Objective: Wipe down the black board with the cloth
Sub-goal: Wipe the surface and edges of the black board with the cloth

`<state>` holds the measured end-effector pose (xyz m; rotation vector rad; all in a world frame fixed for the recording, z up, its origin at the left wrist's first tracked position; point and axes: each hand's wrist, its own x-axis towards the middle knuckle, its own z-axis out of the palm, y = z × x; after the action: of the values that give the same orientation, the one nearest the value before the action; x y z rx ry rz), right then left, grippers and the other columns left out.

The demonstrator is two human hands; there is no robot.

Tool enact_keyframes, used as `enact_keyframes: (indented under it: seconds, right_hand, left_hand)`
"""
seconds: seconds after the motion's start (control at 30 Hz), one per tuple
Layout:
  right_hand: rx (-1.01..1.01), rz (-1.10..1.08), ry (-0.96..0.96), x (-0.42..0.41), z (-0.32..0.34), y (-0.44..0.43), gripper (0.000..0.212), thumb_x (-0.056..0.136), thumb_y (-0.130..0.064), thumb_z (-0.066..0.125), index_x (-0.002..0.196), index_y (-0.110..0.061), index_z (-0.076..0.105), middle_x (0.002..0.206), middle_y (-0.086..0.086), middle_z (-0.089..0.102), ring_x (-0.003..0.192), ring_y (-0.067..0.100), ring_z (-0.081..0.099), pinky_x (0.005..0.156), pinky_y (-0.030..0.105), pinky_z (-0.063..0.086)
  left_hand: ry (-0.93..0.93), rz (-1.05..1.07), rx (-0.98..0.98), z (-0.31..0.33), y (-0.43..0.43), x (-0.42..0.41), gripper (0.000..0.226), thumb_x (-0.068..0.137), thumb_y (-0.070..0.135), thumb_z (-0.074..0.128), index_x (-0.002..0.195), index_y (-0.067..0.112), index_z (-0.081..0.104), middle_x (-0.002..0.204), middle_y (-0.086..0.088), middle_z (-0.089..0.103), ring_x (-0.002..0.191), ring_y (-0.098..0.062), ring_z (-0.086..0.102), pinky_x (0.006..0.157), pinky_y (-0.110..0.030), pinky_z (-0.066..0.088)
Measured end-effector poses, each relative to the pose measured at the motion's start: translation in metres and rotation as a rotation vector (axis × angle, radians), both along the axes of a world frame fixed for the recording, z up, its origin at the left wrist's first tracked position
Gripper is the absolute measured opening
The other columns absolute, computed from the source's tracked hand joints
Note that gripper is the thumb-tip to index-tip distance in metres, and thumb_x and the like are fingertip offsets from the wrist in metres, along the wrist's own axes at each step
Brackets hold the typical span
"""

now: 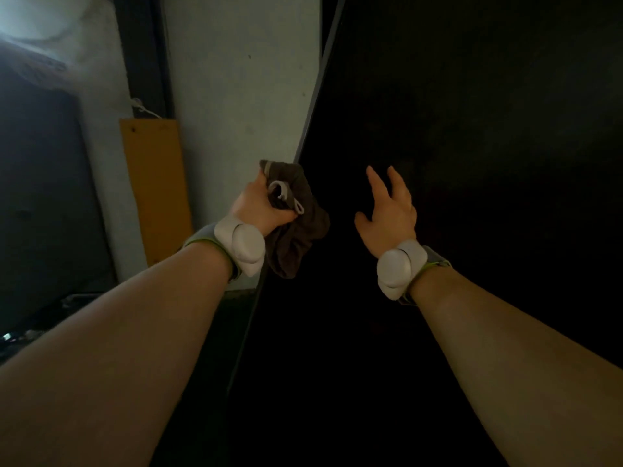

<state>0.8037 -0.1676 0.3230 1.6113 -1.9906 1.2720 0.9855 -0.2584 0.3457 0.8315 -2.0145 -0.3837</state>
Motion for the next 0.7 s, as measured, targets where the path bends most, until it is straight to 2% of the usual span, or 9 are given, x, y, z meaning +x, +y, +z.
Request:
enact_keyframes:
  seconds: [0.17,0.3,0.43,0.53,0.57,0.63,0.67,0.7]
  right_hand:
    - [0.009,0.016,0.001,0.003,-0.008,0.000,0.073,0.090,-0.019,0.056,0.151,-0.027,0.017,0.159,0.010,0.006,0.145,0.029,0.009,0.117,0.050,0.015]
    - [0.030,0.027,-0.011,0.006,-0.015,0.000,0.073,0.090,-0.019,0.056,0.151,-0.027,0.016,0.159,0.010,0.004,0.145,0.029,0.006,0.117,0.049,0.012]
    - [0.040,0.029,0.000,0.010,-0.023,-0.001,0.073,0.090,-0.020,0.055,0.151,-0.027,0.016,0.159,0.010,0.004,0.145,0.029,0.007,0.118,0.049,0.012]
    - [0.057,0.035,0.000,0.014,-0.030,-0.002,0.072,0.090,-0.021,0.055,0.151,-0.028,0.016,0.159,0.009,0.004,0.145,0.029,0.007,0.118,0.049,0.012]
    - [0.067,0.042,-0.005,0.014,-0.032,-0.002,0.073,0.090,-0.022,0.055,0.151,-0.028,0.016,0.159,0.009,0.003,0.145,0.029,0.007,0.118,0.050,0.011]
    - [0.081,0.051,-0.015,0.016,-0.034,-0.001,0.073,0.090,-0.022,0.056,0.151,-0.028,0.016,0.159,0.009,0.003,0.145,0.029,0.006,0.118,0.049,0.010]
    - [0.079,0.049,-0.014,0.016,-0.034,0.000,0.073,0.090,-0.023,0.056,0.151,-0.028,0.016,0.159,0.009,0.003,0.145,0.029,0.006,0.118,0.049,0.010]
    - [0.074,0.045,-0.011,0.017,-0.034,0.000,0.073,0.090,-0.022,0.056,0.151,-0.028,0.017,0.159,0.010,0.004,0.145,0.029,0.007,0.118,0.049,0.010]
  left_hand:
    - [-0.007,-0.024,0.024,-0.019,0.002,0.010,0.075,0.078,0.015,0.073,0.138,0.000,0.030,0.130,-0.019,0.051,0.125,-0.031,0.047,0.104,-0.042,0.038]
    - [-0.026,-0.039,0.064,-0.037,0.009,0.015,0.085,0.073,0.024,0.071,0.139,-0.003,0.025,0.137,-0.022,0.044,0.131,-0.032,0.041,0.108,-0.045,0.033]
    - [-0.088,0.038,0.139,-0.066,0.007,0.028,0.082,0.080,0.011,0.072,0.145,0.004,0.021,0.139,-0.018,0.045,0.130,-0.031,0.042,0.107,-0.043,0.034]
    - [-0.133,0.081,0.205,-0.081,0.008,0.033,0.084,0.082,0.014,0.071,0.146,0.006,0.018,0.139,-0.018,0.044,0.130,-0.032,0.042,0.107,-0.044,0.034]
    - [-0.140,0.080,0.221,-0.081,0.009,0.034,0.083,0.082,0.014,0.071,0.146,0.006,0.018,0.139,-0.018,0.045,0.129,-0.032,0.043,0.108,-0.043,0.034]
    - [-0.171,0.051,0.215,-0.073,0.016,0.036,0.076,0.083,0.013,0.070,0.142,0.004,0.024,0.137,-0.015,0.047,0.128,-0.028,0.044,0.108,-0.031,0.031]
    - [-0.160,0.035,0.191,-0.066,0.020,0.036,0.068,0.083,0.011,0.069,0.139,0.003,0.030,0.133,-0.013,0.049,0.126,-0.025,0.045,0.104,-0.024,0.031]
    - [-0.100,0.022,0.167,-0.058,0.024,0.036,0.058,0.084,0.009,0.068,0.133,0.003,0.037,0.127,-0.012,0.051,0.121,-0.021,0.047,0.101,-0.023,0.033]
